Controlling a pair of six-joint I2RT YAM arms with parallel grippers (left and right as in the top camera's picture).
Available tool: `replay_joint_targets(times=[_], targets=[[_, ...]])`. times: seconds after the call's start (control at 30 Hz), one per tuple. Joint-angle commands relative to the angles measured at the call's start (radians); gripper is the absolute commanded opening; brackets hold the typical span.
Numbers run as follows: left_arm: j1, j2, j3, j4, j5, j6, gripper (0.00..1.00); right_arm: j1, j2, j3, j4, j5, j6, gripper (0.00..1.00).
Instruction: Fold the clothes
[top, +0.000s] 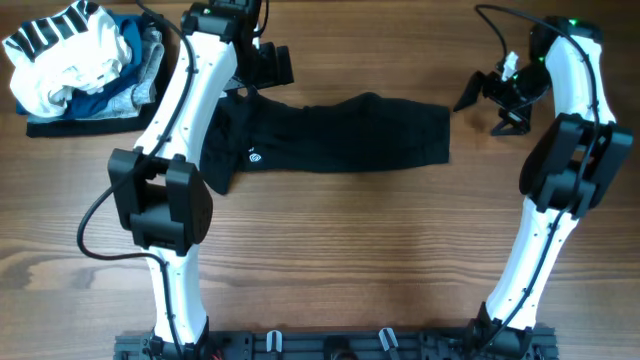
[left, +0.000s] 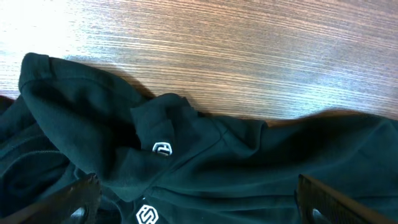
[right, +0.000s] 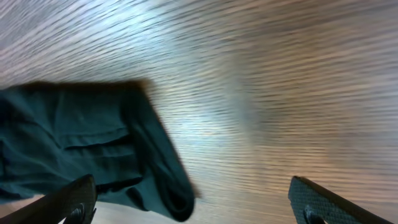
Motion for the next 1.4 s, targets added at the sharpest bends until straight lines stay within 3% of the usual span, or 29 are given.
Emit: replay_joint_targets(times=[0.0, 0.03, 0.07, 0.1, 0.13, 0.17, 0.2, 0.3, 0.33, 0.53, 0.83, 1.0, 1.37], targets=[[0.001, -0.023, 0.015, -0.001, -0.003, 0.005, 1.0, 0.054, 0.023, 0.001, -0.002, -0.069, -0.058, 0.96], [0.001, -0.023, 0.015, -0.002, -0.003, 0.005, 1.0, 0.071, 0.031, 0.001, -0.002, -0.073, -0.061, 0.88], [0.001, -0.023, 0.015, -0.006, -0.003, 0.009, 1.0, 0.087, 0.041, 0.001, -0.001, -0.111, -0.09, 0.67], [0.002, -0.023, 0.015, -0.013, -0.005, 0.014, 1.0, 0.096, 0.047, 0.001, 0.001, -0.201, -0.134, 0.6], [0.002, -0.023, 0.015, -0.018, -0.008, 0.022, 1.0, 0.102, 0.051, 0.001, 0.008, -0.341, -0.203, 0.64], [0.002, -0.023, 0.015, -0.026, -0.011, 0.028, 1.0, 0.103, 0.055, 0.001, 0.015, -0.476, -0.239, 0.76], [0.002, -0.023, 0.015, -0.029, -0.011, 0.028, 1.0, 0.103, 0.058, 0.001, 0.021, -0.559, -0.255, 0.78], [0.002, -0.023, 0.015, -0.032, -0.011, 0.032, 1.0, 0.102, 0.06, 0.001, -0.005, -0.577, -0.26, 0.95], [0.002, -0.023, 0.015, -0.032, -0.013, 0.032, 1.0, 0.102, 0.06, 0.001, -0.017, -0.578, -0.259, 0.96], [0.002, -0.023, 0.015, -0.035, -0.014, 0.032, 1.0, 0.056, 0.06, 0.001, -0.109, -0.491, -0.273, 0.98], [0.001, -0.023, 0.015, -0.035, -0.011, 0.031, 1.0, -0.095, 0.063, -0.05, -0.082, -0.46, -0.224, 0.98], [0.001, -0.023, 0.015, -0.04, -0.01, 0.031, 1.0, -0.085, 0.063, -0.21, 0.013, -0.46, -0.198, 0.98], [0.001, -0.023, 0.015, -0.054, -0.01, 0.032, 1.0, 0.044, 0.063, -0.286, 0.13, -0.53, -0.187, 1.0]])
